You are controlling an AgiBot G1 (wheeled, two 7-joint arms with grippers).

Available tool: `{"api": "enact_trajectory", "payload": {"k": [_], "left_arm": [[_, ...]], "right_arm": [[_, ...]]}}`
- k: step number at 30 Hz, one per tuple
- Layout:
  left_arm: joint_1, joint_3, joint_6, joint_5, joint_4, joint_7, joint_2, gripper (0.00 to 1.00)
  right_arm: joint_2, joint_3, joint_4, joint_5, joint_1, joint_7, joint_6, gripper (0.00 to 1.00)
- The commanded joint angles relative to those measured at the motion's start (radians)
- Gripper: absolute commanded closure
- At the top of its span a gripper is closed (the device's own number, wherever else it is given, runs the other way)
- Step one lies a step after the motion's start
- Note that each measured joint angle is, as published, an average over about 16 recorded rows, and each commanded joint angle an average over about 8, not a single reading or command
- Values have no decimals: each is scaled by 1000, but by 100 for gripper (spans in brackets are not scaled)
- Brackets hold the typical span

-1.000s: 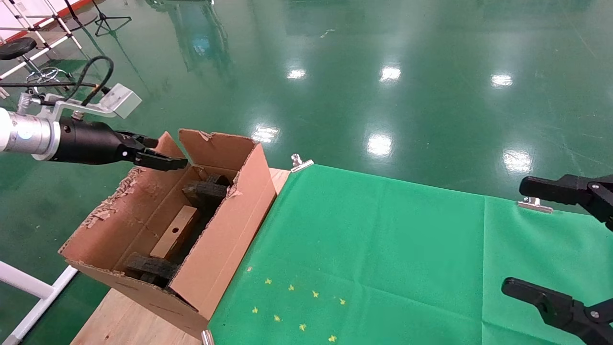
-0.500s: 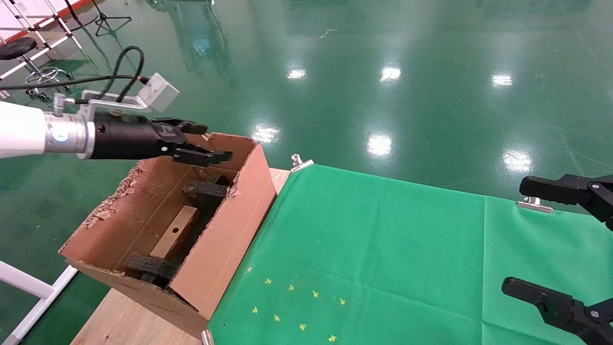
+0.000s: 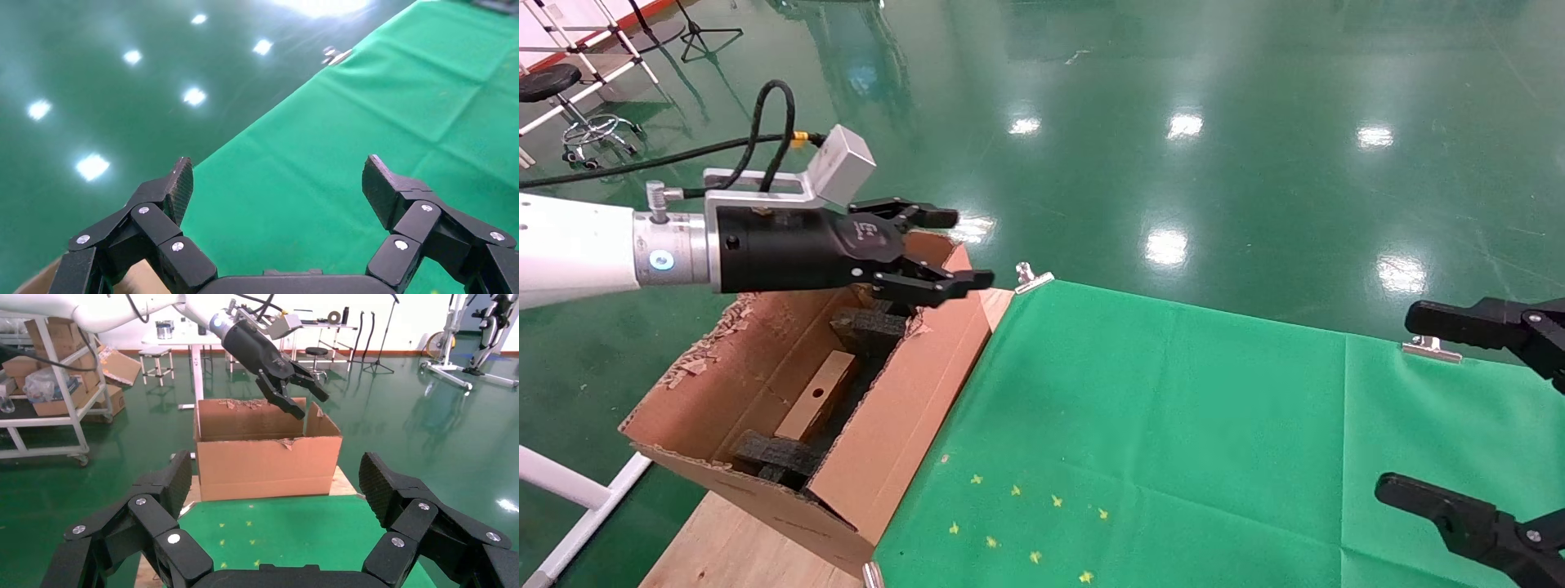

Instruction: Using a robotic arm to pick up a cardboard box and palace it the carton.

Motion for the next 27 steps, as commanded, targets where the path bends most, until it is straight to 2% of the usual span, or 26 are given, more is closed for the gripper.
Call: {"api": "enact_trajectory", "payload": {"k": [1,27], "left_arm": [[28,-13,7,-35,-36,4,-2,0],[393,-178,94,-484,-502,62,-31,0]], "right_arm": [[0,0,0,0,0,0,0,0],[0,0,0,0,0,0,0,0]]}}
